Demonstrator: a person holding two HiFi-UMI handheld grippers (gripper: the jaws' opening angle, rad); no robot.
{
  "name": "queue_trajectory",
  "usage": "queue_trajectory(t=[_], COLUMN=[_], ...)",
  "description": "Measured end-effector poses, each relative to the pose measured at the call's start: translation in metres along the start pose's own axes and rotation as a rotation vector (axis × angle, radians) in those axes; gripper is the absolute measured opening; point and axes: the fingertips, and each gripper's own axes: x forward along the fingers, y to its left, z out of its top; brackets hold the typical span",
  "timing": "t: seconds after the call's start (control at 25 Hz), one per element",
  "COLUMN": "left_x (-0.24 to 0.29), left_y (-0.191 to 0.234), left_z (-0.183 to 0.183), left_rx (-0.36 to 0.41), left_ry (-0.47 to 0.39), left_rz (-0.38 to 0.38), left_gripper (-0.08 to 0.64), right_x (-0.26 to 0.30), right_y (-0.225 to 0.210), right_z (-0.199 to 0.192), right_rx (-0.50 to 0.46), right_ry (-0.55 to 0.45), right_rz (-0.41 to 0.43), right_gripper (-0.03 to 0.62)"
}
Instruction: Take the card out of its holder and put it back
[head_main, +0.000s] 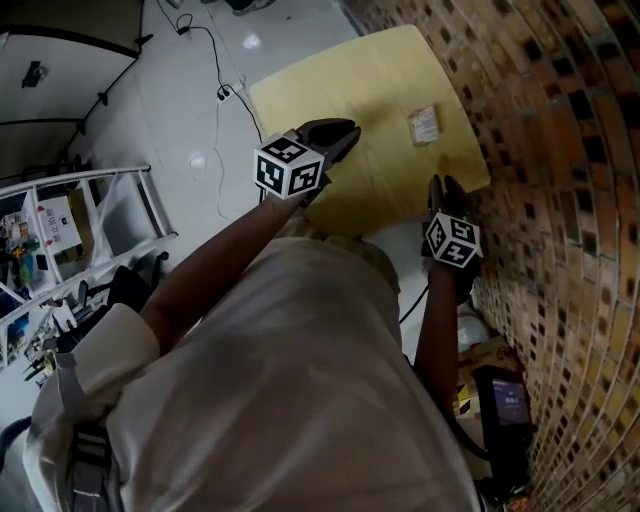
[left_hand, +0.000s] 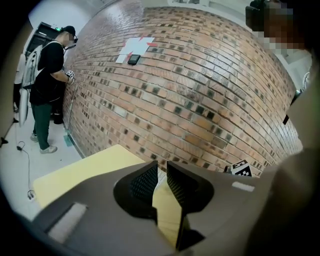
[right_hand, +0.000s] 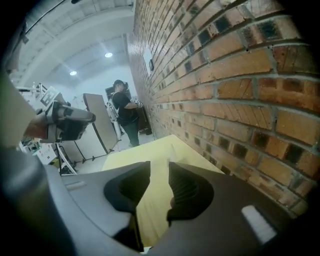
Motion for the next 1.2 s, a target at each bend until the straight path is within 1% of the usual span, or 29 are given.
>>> queue_trajectory(t=[0.12,0.24,0.36,0.44,0.52,0.72,0.84,0.92,1.0,1.08,1.2], left_x=[-0.009,-0.029,-0.055,-0.076,-0.096,-0.132,-0.146,-0.152,-0.157,-0.158,-0.158], left_y=[0.005,0.019,0.044,0.065,0.087,0.125,0.138,0.14,0.136,0.129,0.119], left_z=[0.002,0.006,0.006,0.001,-0.007,-0.04,-0.061,-0.07,-0.073,-0.069,-0.054], left_rx=[0.004,0.013,0.014,-0.002,-0.02,-0.035,-0.035,-0.025,-0.003,0.019,0.04], left_ry=[-0.008,-0.005,-0.001,0.0,0.004,0.053,0.094,0.122,0.136,0.128,0.091], left_rz=[-0.044,-0.077,-0.096,-0.098,-0.099,-0.131,-0.161,-0.183,-0.205,-0.216,-0.21], left_gripper=[0.077,0.077,0.077,0.078,0.078,0.078,0.078,0.077,0.078,0.078,0.077], right_x=[-0.008,-0.014,-0.021,-0.026,-0.03,-0.049,-0.061,-0.068,-0.075,-0.079,-0.084], right_y=[0.009,0.026,0.055,0.079,0.1,0.136,0.155,0.169,0.18,0.184,0.188], right_z=[-0.005,-0.005,-0.007,-0.009,-0.012,-0.041,-0.062,-0.073,-0.082,-0.089,-0.083], right_rx=[-0.015,-0.016,-0.053,-0.081,-0.089,-0.038,-0.006,0.028,0.063,0.096,0.158], right_ry=[0.011,0.015,0.023,0.025,0.019,-0.002,-0.006,-0.018,-0.033,-0.049,-0.129], right_rz=[-0.047,-0.097,-0.15,-0.178,-0.213,-0.358,-0.446,-0.481,-0.496,-0.492,-0.438], right_gripper=[0.114,0.107,0.106,0.106,0.107,0.106,0.106,0.106,0.107,0.107,0.109])
